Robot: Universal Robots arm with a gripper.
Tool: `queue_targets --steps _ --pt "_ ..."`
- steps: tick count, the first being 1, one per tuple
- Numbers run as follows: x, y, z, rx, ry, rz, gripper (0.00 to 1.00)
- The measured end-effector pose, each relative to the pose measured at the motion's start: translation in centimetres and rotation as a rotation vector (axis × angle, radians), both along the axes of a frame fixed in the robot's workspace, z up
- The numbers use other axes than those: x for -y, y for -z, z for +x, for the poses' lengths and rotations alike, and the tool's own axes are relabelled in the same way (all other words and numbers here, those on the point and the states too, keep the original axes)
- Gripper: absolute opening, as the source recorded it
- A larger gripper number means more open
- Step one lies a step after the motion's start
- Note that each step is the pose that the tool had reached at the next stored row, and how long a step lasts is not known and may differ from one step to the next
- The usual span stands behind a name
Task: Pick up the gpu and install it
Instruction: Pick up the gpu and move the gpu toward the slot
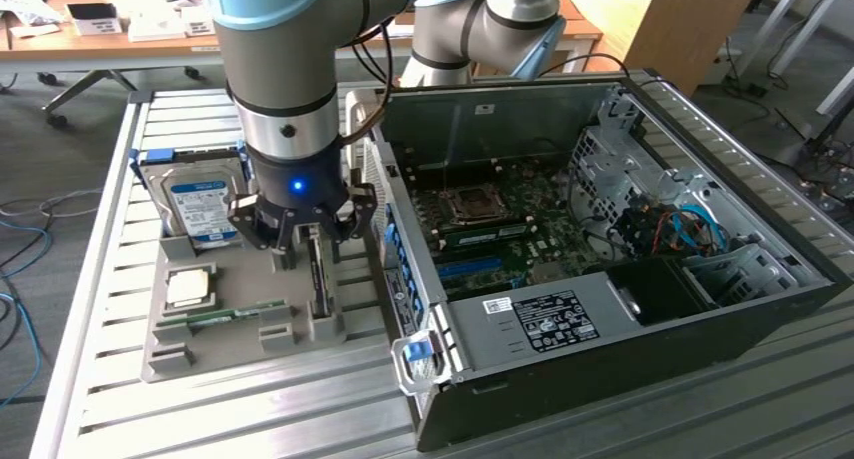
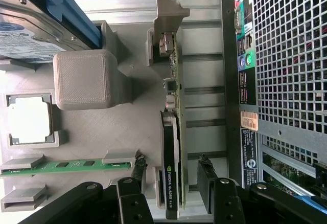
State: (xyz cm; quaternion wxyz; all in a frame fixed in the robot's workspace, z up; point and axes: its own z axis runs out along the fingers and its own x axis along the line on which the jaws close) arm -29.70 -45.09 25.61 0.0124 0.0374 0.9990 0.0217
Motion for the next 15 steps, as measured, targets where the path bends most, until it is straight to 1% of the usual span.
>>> queue_targets --steps 15 --pt "0.0 0.33 0.0 0.0 0.0 0.0001 0.53"
